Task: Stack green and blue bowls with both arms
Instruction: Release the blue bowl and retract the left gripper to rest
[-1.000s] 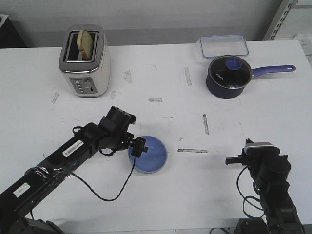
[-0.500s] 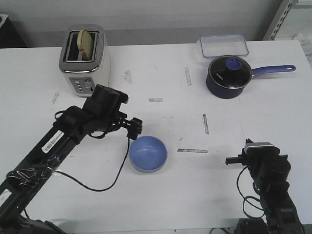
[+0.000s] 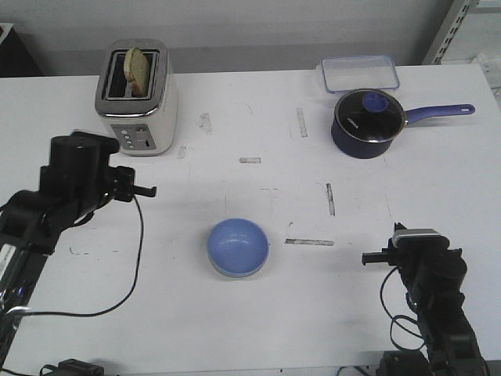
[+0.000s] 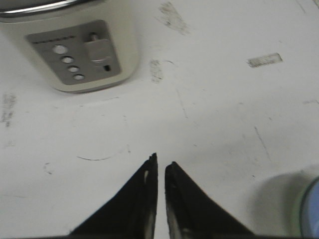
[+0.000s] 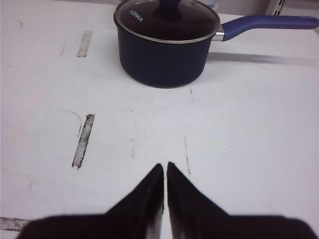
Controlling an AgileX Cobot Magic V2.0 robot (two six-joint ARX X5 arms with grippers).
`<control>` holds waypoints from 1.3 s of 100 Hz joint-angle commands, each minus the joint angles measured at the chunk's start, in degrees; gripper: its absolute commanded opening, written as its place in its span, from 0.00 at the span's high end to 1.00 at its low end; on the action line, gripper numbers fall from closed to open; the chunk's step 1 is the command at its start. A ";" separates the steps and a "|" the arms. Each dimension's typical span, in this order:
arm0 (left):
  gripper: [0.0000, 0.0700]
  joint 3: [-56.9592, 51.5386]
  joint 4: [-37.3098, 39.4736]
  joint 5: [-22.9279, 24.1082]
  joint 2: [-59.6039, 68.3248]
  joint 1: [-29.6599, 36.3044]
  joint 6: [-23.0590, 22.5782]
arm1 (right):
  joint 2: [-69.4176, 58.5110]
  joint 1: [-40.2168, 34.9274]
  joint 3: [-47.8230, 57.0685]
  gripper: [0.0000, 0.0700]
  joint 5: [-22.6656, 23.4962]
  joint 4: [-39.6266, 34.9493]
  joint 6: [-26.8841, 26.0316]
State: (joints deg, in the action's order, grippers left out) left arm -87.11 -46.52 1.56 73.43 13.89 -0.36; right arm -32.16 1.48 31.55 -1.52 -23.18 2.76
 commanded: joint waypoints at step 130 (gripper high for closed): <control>1.00 56.78 39.15 0.02 -48.85 -12.17 -4.59 | -0.13 0.00 -0.07 1.00 -0.02 3.89 0.26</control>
State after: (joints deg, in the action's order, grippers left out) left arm -29.87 -8.03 1.56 24.91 1.78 -5.02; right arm -32.16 1.48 31.55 -1.54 -20.21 2.76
